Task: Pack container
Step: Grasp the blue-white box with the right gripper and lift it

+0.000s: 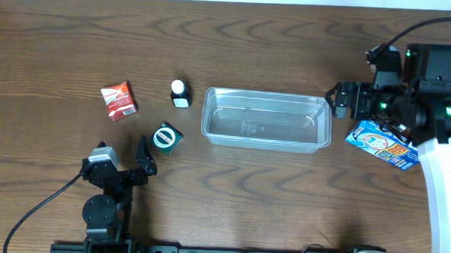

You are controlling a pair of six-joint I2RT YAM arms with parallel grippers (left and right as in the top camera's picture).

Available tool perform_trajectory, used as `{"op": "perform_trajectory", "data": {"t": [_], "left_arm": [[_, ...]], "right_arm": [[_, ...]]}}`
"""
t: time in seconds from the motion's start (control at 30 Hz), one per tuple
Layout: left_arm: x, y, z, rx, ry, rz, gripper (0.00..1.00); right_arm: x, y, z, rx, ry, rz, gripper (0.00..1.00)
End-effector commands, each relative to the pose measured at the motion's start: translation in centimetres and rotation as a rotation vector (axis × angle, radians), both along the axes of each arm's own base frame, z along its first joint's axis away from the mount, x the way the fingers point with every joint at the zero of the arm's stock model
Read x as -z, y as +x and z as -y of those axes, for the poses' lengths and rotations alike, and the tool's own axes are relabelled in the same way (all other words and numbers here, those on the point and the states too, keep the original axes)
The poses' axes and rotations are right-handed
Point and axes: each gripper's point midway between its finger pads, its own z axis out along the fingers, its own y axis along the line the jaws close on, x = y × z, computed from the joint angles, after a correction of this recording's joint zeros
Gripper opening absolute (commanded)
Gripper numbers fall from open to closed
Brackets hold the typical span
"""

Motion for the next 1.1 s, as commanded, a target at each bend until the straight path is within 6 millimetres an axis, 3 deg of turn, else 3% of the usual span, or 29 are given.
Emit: {"op": "perform_trajectory", "data": {"t": [0.0, 0.1, 0.17, 0.3, 0.47, 0.6, 1.07], "left_arm": [[1.8, -0.1, -0.3, -0.014, 0.004, -0.057, 0.98], [1.8, -0.1, -0.3, -0.014, 0.004, -0.057, 0.98], [1.8, -0.1, -0.3, -0.014, 0.004, -0.057, 0.98], [1.8, -0.1, -0.3, -0.014, 0.004, -0.056, 0.98], [1.8, -0.1, -0.3, -0.014, 0.004, -0.057, 0.98], [1.8, -0.1, -0.3, -0.014, 0.004, -0.057, 0.98], [1.8, -0.1, -0.3, -0.014, 0.004, -0.057, 0.98]], "right_arm": [[-0.1, 0.7, 0.7, 0.091, 0.048, -0.023, 0.99], [1.3, 0.1, 5.8, 0.462, -0.009, -0.119, 0.99], [2.3, -2.0, 10.0, 0.791, -0.059, -0.196, 0.99], [3.1, -4.6, 14.1, 1.157, -0.052, -0.247, 0.99], [4.9, -5.3, 15.3, 1.402, 0.058, -0.273, 0.95], [6.4, -4.5, 15.7, 1.421, 0.076, -0.257, 0.96], [14.7, -3.3, 15.7, 1.438, 0.055, -0.356, 0.98]]}}
